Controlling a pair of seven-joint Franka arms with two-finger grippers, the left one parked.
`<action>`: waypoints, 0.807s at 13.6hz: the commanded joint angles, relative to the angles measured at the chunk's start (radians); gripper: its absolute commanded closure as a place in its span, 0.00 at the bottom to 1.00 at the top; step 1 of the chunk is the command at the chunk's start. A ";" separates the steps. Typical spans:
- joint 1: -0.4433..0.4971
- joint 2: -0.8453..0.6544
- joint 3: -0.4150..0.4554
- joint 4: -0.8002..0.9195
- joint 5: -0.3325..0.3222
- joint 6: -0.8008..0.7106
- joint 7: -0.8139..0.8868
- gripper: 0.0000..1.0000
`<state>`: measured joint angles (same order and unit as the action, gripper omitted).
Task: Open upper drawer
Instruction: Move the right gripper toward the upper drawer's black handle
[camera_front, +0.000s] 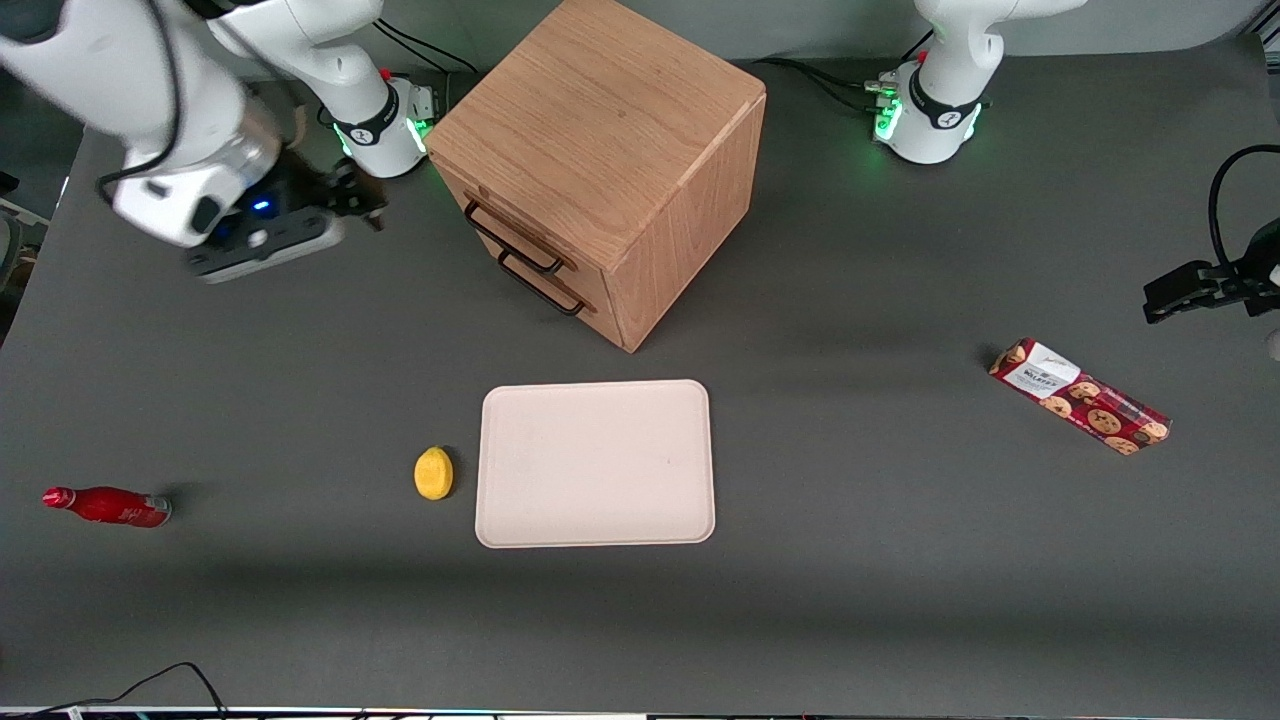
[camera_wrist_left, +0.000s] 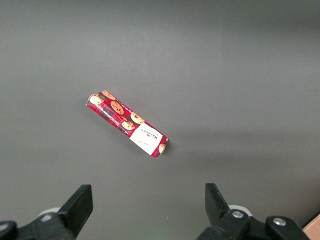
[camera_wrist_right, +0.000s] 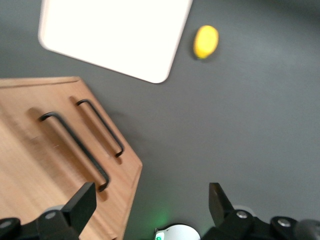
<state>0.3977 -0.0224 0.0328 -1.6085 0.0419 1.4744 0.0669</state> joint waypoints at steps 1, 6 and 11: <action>0.123 0.007 -0.031 0.019 0.010 -0.017 -0.001 0.00; 0.148 0.035 -0.044 0.018 0.116 -0.009 -0.041 0.00; 0.127 0.113 -0.111 0.007 0.257 -0.005 -0.147 0.00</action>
<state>0.5277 0.0521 -0.0670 -1.6107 0.2577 1.4740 -0.0465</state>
